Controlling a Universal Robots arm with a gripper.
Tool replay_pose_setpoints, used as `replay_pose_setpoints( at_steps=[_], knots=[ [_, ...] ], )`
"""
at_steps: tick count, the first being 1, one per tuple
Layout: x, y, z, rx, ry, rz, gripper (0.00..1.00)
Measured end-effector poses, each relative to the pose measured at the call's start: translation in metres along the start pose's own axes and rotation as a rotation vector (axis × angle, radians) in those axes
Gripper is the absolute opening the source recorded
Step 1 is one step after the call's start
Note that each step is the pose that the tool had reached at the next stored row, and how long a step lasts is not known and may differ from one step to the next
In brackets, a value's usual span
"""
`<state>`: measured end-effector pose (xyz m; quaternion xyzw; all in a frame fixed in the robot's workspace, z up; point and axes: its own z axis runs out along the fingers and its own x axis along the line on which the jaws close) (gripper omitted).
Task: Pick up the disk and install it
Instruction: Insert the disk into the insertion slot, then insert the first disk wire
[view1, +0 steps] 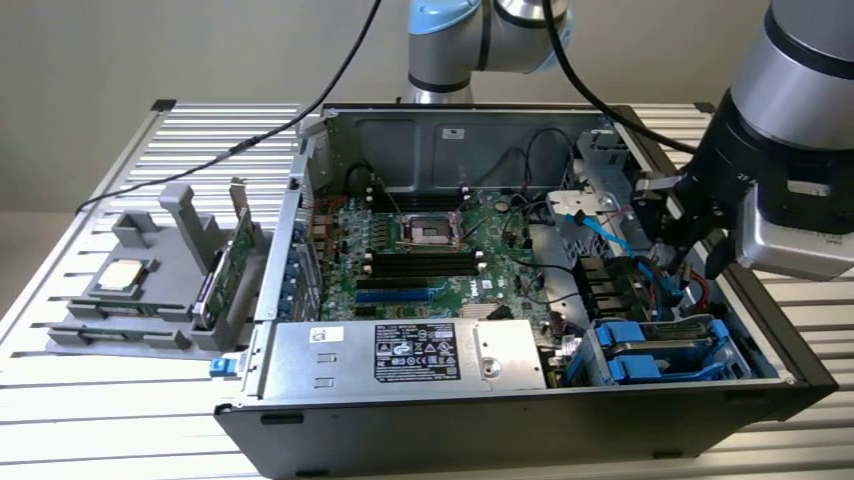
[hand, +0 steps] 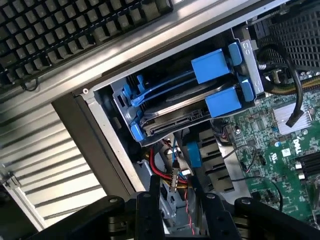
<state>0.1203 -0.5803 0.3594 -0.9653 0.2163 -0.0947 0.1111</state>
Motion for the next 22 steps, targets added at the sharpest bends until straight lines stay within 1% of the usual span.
replay_pose_setpoints(
  at_steps=[4, 6, 11, 17, 18, 19, 21, 22],
  knots=[
    [-0.0003, 0.0006, 0.0023, -0.0094, 0.0173, 0.066, 0.36],
    [-0.0004, 0.0007, 0.0024, -0.0123, 0.0216, 0.089, 0.36],
    [-0.0005, 0.0007, 0.0023, -0.0181, 0.0243, 0.128, 0.36],
    [-0.0005, 0.0007, 0.0023, -0.0206, 0.0297, 0.162, 0.36],
    [-0.0005, 0.0007, 0.0023, -0.021, 0.0303, 0.165, 0.35],
    [-0.0005, 0.0007, 0.0023, -0.0213, 0.031, 0.167, 0.28],
    [-0.0005, 0.0007, 0.0023, -0.0221, 0.0324, 0.173, 0.28],
    [-0.0005, 0.0007, 0.0022, -0.0226, 0.033, 0.175, 0.2]
  ],
)
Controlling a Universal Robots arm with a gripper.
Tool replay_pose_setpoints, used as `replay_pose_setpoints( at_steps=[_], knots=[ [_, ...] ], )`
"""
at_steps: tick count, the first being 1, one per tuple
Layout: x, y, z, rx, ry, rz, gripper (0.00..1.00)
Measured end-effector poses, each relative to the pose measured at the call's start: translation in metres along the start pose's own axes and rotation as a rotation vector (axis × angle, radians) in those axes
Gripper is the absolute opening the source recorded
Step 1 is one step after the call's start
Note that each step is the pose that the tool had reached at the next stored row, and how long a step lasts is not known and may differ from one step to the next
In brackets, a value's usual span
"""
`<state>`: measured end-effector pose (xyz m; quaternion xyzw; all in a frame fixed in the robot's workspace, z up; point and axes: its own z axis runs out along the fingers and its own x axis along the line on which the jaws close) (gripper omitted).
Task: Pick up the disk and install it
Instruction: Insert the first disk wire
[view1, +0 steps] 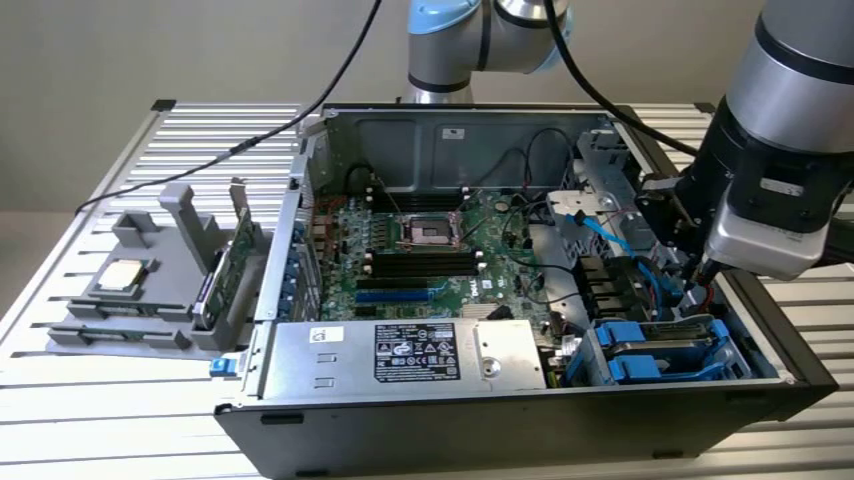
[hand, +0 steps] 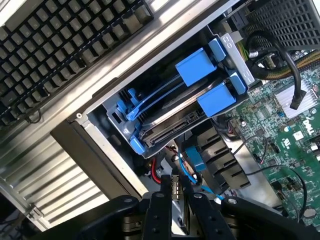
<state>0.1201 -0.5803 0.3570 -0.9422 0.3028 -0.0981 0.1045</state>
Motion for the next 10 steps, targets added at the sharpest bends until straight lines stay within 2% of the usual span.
replay_pose_setpoints(
  at_steps=[6, 10],
  knots=[
    [0.0, 0.0, 0.0, -0.0026, 0.0028, 0.014, 0.18],
    [0.0, 0.0, 0.0, -0.0055, 0.0013, 0.021, 0.16]
  ],
)
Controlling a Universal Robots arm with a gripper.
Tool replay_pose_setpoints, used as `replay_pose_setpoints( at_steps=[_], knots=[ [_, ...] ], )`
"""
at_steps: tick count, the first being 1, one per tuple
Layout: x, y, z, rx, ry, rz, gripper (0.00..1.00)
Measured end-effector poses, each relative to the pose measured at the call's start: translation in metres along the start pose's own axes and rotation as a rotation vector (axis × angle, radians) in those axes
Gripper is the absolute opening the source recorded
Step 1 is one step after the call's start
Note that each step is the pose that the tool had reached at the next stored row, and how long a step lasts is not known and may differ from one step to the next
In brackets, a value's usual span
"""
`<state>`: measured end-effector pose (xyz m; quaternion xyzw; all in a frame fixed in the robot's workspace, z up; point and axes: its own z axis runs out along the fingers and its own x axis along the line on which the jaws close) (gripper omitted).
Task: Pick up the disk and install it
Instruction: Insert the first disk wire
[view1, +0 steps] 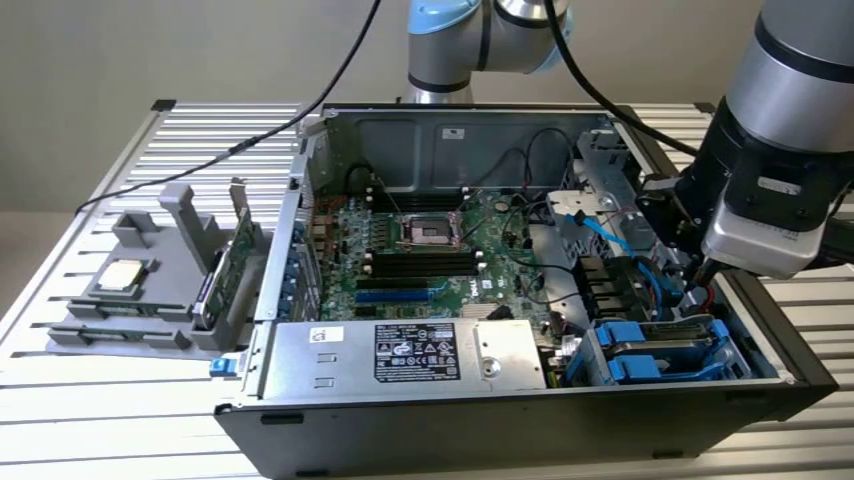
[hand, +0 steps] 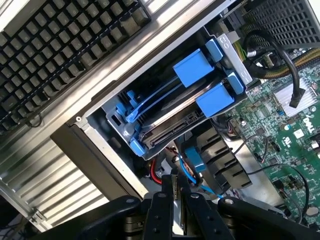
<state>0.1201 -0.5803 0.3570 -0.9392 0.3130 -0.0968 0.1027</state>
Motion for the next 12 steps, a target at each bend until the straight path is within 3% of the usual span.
replay_pose_setpoints(
  at_steps=[12],
  knots=[
    [-0.0001, -0.0002, -0.0001, -0.0085, -0.0105, 0.003, 0.18]
  ],
)
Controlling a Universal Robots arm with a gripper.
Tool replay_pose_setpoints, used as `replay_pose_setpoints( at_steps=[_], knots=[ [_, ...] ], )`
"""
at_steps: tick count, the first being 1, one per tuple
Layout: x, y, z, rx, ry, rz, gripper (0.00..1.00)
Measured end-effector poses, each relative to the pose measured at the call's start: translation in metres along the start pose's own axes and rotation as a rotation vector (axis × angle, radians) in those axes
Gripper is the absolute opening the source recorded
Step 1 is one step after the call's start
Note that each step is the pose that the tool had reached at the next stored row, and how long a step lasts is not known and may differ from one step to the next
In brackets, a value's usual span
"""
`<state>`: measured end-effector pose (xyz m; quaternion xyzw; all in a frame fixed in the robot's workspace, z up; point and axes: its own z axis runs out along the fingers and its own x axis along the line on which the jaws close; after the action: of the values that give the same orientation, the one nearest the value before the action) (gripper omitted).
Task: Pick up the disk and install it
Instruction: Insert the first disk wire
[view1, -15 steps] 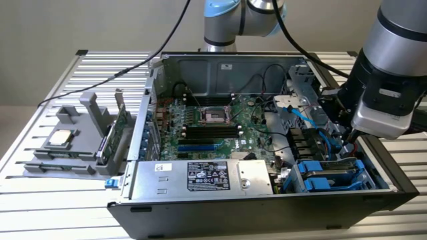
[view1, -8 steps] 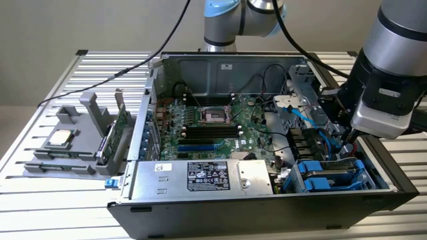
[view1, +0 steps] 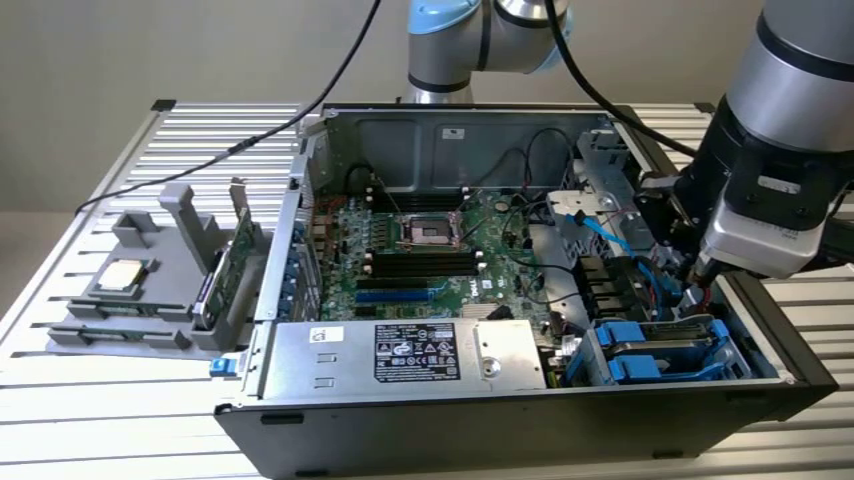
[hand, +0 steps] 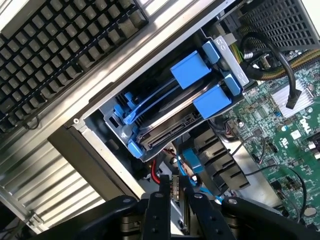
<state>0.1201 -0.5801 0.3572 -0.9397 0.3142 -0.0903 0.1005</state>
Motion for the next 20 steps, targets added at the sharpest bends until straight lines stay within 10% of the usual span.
replay_pose_setpoints(
  at_steps=[4, 8, 20],
  knots=[
    [0.0, 0.0, -0.0001, -0.013, -0.0157, 0.005, 0.24],
    [0.0, -0.0001, -0.0001, -0.0461, -0.0586, 0.012, 0.24],
    [0.002, -0.0034, -0.0107, -0.0359, -0.0665, 0.012, 0.24]
  ],
)
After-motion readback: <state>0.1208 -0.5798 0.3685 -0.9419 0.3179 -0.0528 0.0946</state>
